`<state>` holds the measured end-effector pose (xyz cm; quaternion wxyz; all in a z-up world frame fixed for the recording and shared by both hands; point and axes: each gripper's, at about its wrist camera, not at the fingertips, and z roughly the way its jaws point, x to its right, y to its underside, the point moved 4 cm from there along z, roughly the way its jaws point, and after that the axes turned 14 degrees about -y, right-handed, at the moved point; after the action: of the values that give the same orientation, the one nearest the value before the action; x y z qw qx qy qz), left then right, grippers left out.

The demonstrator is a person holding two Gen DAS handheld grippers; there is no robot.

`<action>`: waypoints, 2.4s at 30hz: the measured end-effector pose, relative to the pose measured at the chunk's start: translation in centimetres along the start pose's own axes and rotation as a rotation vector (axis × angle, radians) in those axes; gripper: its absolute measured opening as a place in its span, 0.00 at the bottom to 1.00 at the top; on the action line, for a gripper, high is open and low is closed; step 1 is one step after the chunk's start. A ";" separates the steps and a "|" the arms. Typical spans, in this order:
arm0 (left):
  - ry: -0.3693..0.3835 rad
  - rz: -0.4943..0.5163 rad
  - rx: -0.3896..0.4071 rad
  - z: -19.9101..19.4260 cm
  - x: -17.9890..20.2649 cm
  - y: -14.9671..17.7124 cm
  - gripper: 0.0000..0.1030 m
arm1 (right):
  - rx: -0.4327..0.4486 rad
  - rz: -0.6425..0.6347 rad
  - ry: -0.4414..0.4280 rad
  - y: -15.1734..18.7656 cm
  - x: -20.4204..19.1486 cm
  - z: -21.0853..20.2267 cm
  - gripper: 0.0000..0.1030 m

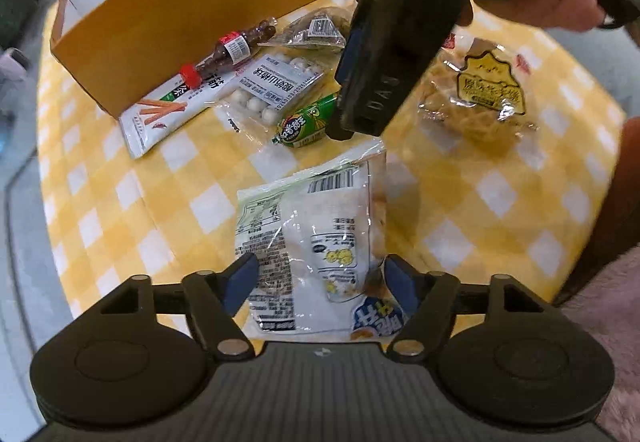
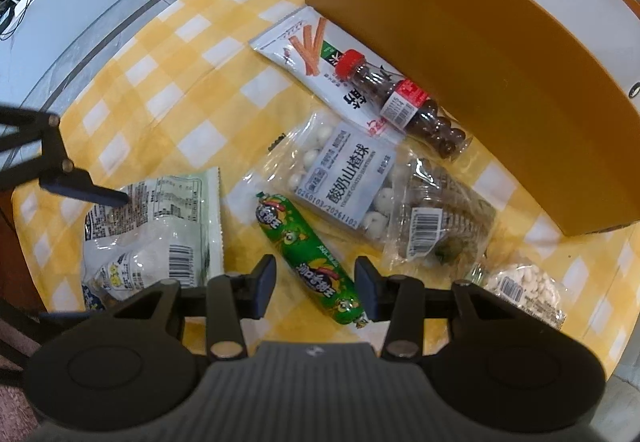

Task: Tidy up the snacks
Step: 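Grasp the white-and-green snack bag with the left tool while the right tool grasps the green sausage stick, then lift both held snacks and carry them over the orange box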

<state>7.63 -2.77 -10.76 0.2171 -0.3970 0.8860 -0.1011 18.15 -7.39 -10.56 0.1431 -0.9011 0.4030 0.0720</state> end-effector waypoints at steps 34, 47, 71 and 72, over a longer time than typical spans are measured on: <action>-0.191 -0.053 -0.008 -1.6 -4.1 -2.6 0.32 | -0.003 -0.081 0.018 -0.1 -2.8 -2.1 0.19; -0.226 -0.058 0.004 -3.1 -6.9 -5.7 0.32 | 0.035 -0.140 0.070 -1.1 -4.1 -5.6 0.18; -0.226 -0.210 0.049 -3.9 -15.0 -16.8 0.32 | 0.254 -0.078 0.197 -9.6 0.1 -15.2 0.17; -0.217 -0.216 0.043 -3.4 -15.1 -17.2 0.32 | 0.252 -0.070 0.200 -9.8 0.5 -15.0 0.17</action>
<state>26.28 -2.84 2.92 0.3080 -0.4937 0.8072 -0.0995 26.04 -6.29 5.54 0.2164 -0.8921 0.3896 -0.0743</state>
